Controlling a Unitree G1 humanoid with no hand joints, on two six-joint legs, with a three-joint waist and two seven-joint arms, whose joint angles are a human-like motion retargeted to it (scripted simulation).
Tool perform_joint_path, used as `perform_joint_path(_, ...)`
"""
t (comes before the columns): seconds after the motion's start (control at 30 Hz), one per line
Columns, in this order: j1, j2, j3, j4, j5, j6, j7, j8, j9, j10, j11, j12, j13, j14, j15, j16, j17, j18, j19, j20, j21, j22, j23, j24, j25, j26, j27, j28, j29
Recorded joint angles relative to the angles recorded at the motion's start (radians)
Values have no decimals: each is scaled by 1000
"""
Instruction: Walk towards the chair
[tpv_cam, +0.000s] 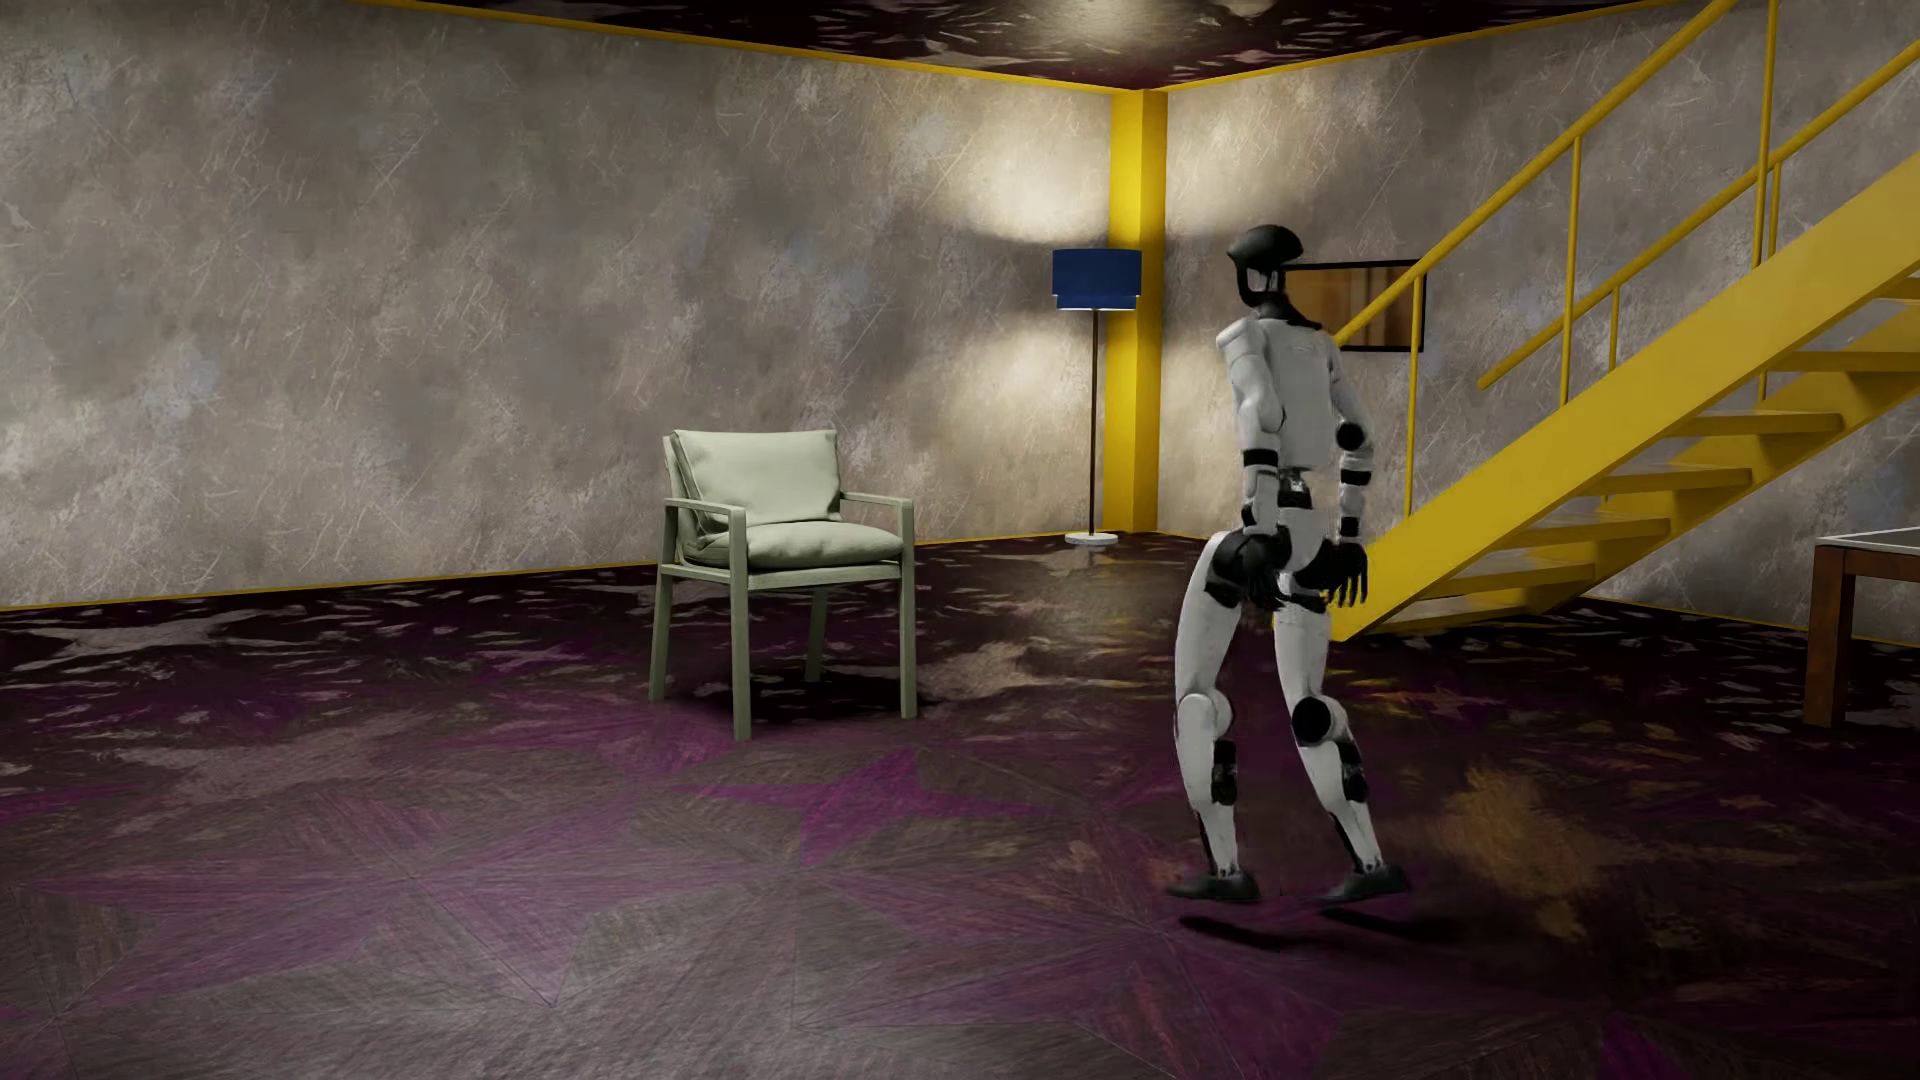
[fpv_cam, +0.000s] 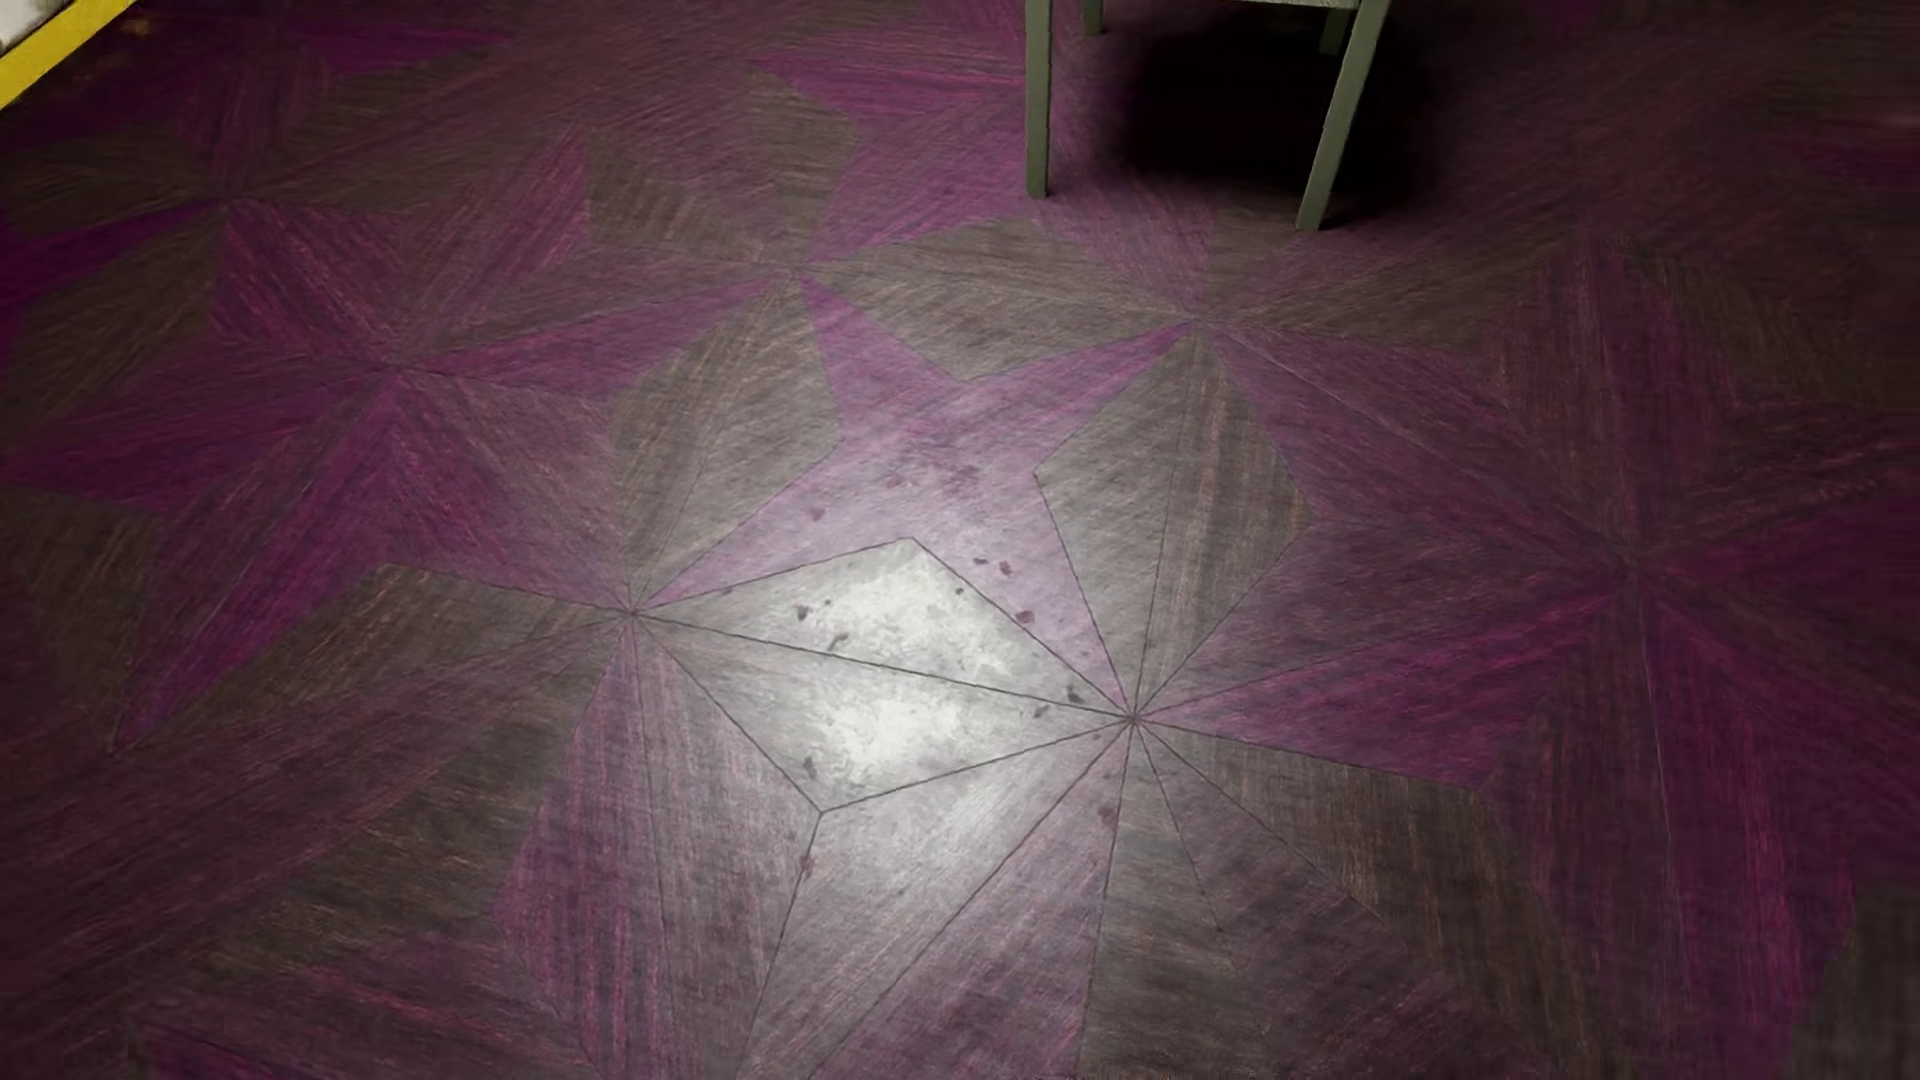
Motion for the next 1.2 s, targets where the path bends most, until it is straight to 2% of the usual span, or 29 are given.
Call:
perform_joint_path(0.1,-120,41,-9,-10,-9,9,0,0,35,-59,7,-26,41,-39,57,10,-12,0,0,9,35,-28,112,0,0,0,0,0,0)
perform_joint_path(0.13,-156,56,-2,-19,-11,14,0,0,44,-7,10,-31,49,-17,74,11,-16,0,0,10,48,-37,134,0,0,0,0,0,0)
perform_joint_path(0.17,-190,73,9,-30,-12,24,0,0,50,-241,14,-31,52,51,87,11,-19,0,0,10,57,-45,149,0,0,0,0,0,0)
perform_joint_path(0.2,-217,94,24,-40,-12,36,0,0,54,-241,17,-26,53,73,96,10,-20,0,0,11,64,-54,155,0,0,0,0,0,0)
perform_joint_path(0.3,-230,185,91,-58,-18,79,0,0,57,-301,32,24,47,3,98,4,-26,0,0,27,67,-113,103,0,0,0,0,0,0)
perform_joint_path(0.33,-231,218,116,-62,-20,89,0,0,55,-80,40,38,51,-4,96,2,-30,0,0,26,65,-140,49,0,0,0,0,0,0)
perform_joint_path(0.37,-256,236,143,-62,-27,85,0,0,45,-48,51,34,55,19,98,3,-29,0,0,21,70,-155,-19,0,0,0,0,0,0)
perform_joint_path(0.4,-329,236,157,-60,-37,55,0,0,29,33,62,5,50,109,116,5,-20,0,0,20,89,-149,-78,0,0,0,0,0,0)
perform_joint_path(0.43,-417,234,146,-68,-44,7,0,0,19,152,72,-45,35,207,169,10,-4,0,0,22,121,-126,-107,0,0,0,0,0,0)
perform_joint_path(0.47,-461,233,121,-89,-45,-37,0,0,19,254,98,-103,18,245,254,15,6,0,0,24,168,-107,-107,0,0,0,0,0,0)
perform_joint_path(0.5,-456,210,102,-113,-43,-64,0,0,25,316,161,-151,2,222,336,16,5,0,0,22,228,-114,-98,0,0,0,0,0,0)
perform_joint_path(0.53,-419,157,95,-133,-41,-76,0,0,28,338,269,-181,-7,171,359,12,-1,0,0,21,268,-143,-94,0,0,0,0,0,0)
perform_joint_path(0.57,-363,81,91,-147,-34,-78,0,0,30,332,412,-196,-7,128,300,8,-1,0,0,20,265,-180,-96,0,0,0,0,0,0)
perform_joint_path(0.6,-304,-13,81,-154,-20,-70,0,0,27,312,566,-205,3,102,182,4,-1,0,0,10,232,-211,-108,0,0,0,0,0,0)
perform_joint_path(0.63,-218,-92,71,-183,-22,-82,0,0,43,268,696,-202,2,88,66,9,19,0,0,48,209,-221,-71,0,0,0,0,0,0)
perform_joint_path(0.67,-148,-195,53,-185,-9,-75,0,0,38,233,791,-196,6,76,1,7,23,0,0,59,190,-223,-64,0,0,0,0,0,0)
perform_joint_path(0.7,-80,-299,36,-182,5,-65,0,0,32,197,827,-184,8,67,-9,6,25,0,0,74,177,-223,-59,0,0,0,0,0,0)
perform_joint_path(0.77,49,-457,-12,-185,25,-43,0,0,25,130,683,-160,15,60,88,4,22,0,0,83,162,-215,-52,0,0,0,0,0,0)
perform_joint_path(0.8,116,-495,-43,-191,23,-33,0,0,27,99,523,-149,23,62,136,4,20,0,0,76,152,-209,-45,0,0,0,0,0,0)
perform_joint_path(0.83,188,-501,-74,-198,18,-24,0,0,33,70,341,-139,36,59,130,4,20,0,0,66,140,-202,-34,0,0,0,0,0,0)
perform_joint_path(0.9,345,-451,-129,-210,1,-13,0,0,44,18,1,-115,73,30,-40,10,20,0,0,44,119,-194,-10,0,0,0,0,0,0)
perform_joint_path(0.93,414,-426,-157,-217,-17,-15,0,0,43,1,-52,-106,92,10,-151,14,19,0,0,36,109,-192,-2,0,0,0,0,0,0)
perform_joint_path(0.97,467,-421,-186,-222,-38,-20,0,0,38,-6,-88,-98,109,-10,-209,17,19,0,0,36,100,-190,5,0,0,0,0,0,0)
perform_joint_path(1.0,507,-432,-215,-222,-57,-24,0,0,34,1,-45,-90,122,-28,-224,17,20,0,0,44,90,-187,15,0,0,0,0,0,0)
perform_joint_path(1.03,532,-457,-240,-214,-66,-22,0,0,29,17,-60,-85,131,-35,-149,14,24,0,0,57,78,-182,29,0,0,0,0,0,0)
perform_joint_path(1.1,541,-527,-251,-183,-31,17,0,0,11,60,25,-90,125,27,222,-7,38,0,0,71,63,-154,92,0,0,0,0,0,0)
perform_joint_path(1.13,538,-544,-230,-161,5,50,0,0,9,100,77,-95,108,115,331,-25,41,0,0,74,77,-132,132,0,0,0,0,0,0)
perform_joint_path(1.17,521,-542,-206,-142,31,75,0,0,8,163,118,-94,88,240,352,-42,41,0,0,64,103,-111,151,0,0,0,0,0,0)
perform_joint_path(1.2,481,-528,-188,-122,42,91,0,0,0,242,138,-92,70,359,324,-55,35,0,0,39,119,-95,138,0,0,0,0,0,0)
